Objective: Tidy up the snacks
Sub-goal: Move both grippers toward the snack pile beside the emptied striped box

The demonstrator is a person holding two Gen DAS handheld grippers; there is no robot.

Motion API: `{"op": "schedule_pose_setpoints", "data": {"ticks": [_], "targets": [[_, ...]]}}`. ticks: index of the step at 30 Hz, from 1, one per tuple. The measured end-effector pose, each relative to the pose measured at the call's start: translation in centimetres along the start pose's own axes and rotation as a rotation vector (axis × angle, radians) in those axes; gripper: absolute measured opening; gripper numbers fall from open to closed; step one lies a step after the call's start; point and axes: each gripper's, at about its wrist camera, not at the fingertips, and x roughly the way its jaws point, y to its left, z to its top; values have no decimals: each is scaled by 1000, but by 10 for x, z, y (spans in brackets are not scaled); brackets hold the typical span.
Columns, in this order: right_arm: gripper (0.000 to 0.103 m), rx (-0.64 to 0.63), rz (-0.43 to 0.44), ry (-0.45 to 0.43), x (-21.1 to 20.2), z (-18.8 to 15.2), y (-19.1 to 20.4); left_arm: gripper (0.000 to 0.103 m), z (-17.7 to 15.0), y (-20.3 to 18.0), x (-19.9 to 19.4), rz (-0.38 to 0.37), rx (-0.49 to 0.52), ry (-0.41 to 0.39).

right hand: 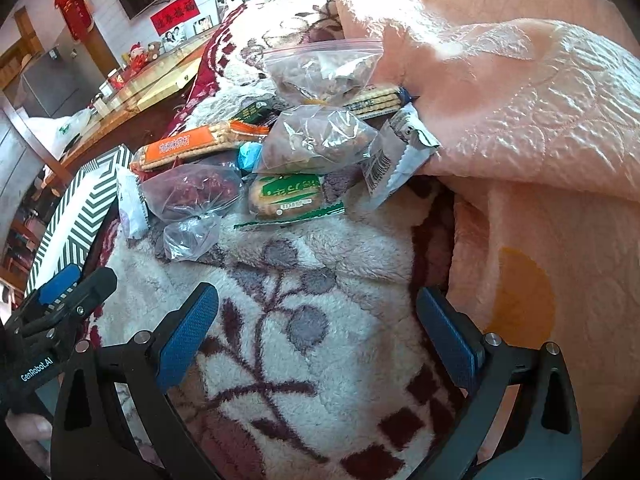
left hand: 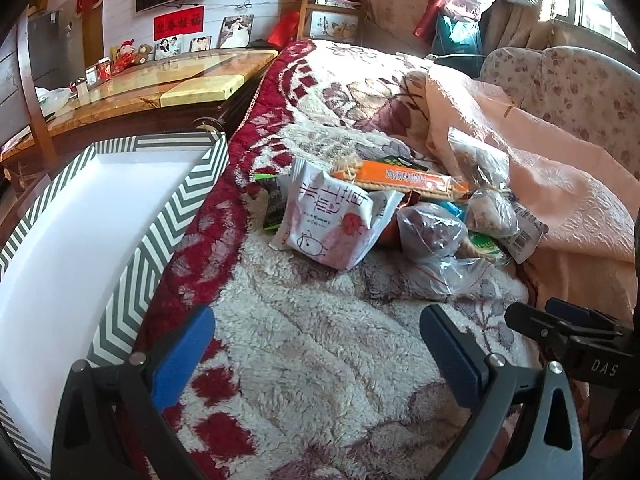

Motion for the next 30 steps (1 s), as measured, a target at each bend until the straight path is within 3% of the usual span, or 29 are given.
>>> {"op": "schedule_pose_setpoints", "data": {"ticks": [15, 24, 30], "targets": [[100, -10, 6, 18, 4, -1, 4, 103, 26, -6, -7, -22, 5, -18], [100, 0, 12, 21, 5, 1, 2, 103, 43, 6, 1, -16, -31, 6], [100, 7, -5, 33, 6, 2, -1, 103, 40, -13, 6, -48, 6, 46]]}}
